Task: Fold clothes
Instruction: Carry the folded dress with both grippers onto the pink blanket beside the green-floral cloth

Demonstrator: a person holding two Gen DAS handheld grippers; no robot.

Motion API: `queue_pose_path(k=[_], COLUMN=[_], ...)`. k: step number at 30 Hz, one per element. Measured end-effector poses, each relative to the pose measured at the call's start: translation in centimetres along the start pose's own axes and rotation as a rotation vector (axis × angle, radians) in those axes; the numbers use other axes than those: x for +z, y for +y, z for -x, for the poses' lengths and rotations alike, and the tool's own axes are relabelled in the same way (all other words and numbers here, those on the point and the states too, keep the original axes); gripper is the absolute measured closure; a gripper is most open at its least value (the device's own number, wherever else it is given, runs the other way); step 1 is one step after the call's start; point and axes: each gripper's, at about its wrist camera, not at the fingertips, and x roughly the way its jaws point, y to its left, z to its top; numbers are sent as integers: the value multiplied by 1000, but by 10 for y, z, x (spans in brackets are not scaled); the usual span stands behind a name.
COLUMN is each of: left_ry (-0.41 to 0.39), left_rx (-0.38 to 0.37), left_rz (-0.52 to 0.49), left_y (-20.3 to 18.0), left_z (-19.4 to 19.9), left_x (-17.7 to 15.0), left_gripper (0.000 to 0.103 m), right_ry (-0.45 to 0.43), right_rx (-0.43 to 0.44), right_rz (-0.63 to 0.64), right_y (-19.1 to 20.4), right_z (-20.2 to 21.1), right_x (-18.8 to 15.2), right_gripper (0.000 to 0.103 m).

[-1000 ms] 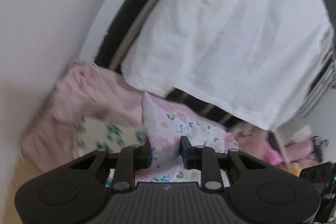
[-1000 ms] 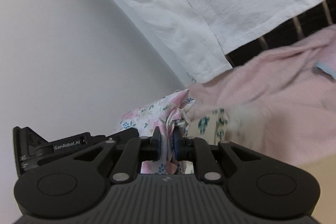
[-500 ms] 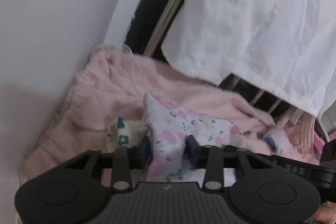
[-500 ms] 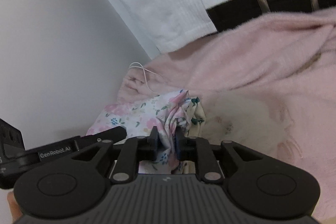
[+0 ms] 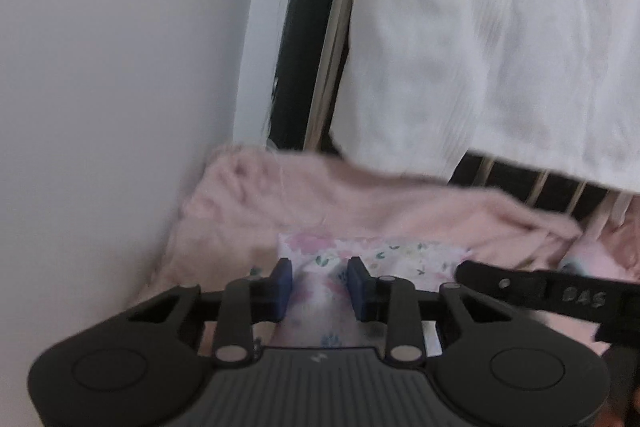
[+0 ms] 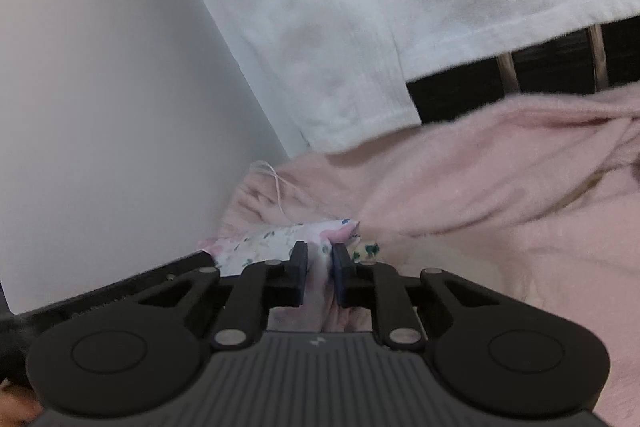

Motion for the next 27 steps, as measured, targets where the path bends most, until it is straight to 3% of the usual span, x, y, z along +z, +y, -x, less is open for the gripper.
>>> queue_pose_path(k=[1, 2, 3, 5, 8, 9, 10, 12, 14, 17, 20, 22, 25, 27], left_ry=[2, 4, 9, 16, 30, 32, 34, 39, 43, 50, 57, 62, 70, 75], left_rx=[-7, -14, -26, -39, -45, -47, -48, -52, -55, -59, -64, -66, -68, -70], left_rz=[17, 35, 45, 76, 121, 124, 126, 130, 135, 141, 148, 157, 179, 193], left_y=[3, 7, 9, 16, 24, 25, 26, 27, 28, 29, 31, 32, 36, 38], left_z=[-2, -5, -4, -3, -7, -7, -7, -7, -7, -7, -7, -8, -9, -10], left_x=[-2, -4, -2, 0, 0, 0, 0, 1, 2, 3, 4, 4, 4, 4], left_gripper=[71, 70, 69, 61, 53, 54, 56, 72, 77, 77, 76, 69, 66, 62], right_ry=[7, 5, 4, 14, 59, 77, 90, 90, 83, 70, 69, 66, 59, 53], right_rx=[-12, -24, -41, -63, -36, 8, 49, 90, 146, 196, 146, 98, 82, 57], right_rz=[1, -3, -12, -36, -112, -154, -191, -232, -266, -329, -324, -285, -222, -171], right_y=[-1, -2, -4, -7, -15, -20, -23, -24, -22, -17, -13, -15, -12, -5], right_z=[-1, 0, 3, 6, 2, -2, -6, -5, 1, 5, -7, -15, -16, -14], right_x=[-3, -3, -2, 1, 1, -1, -4, -5, -2, -1, -5, -9, -5, -2], right_gripper=[87, 79, 64, 59, 63, 79, 87, 92, 93, 93, 93, 91, 89, 82])
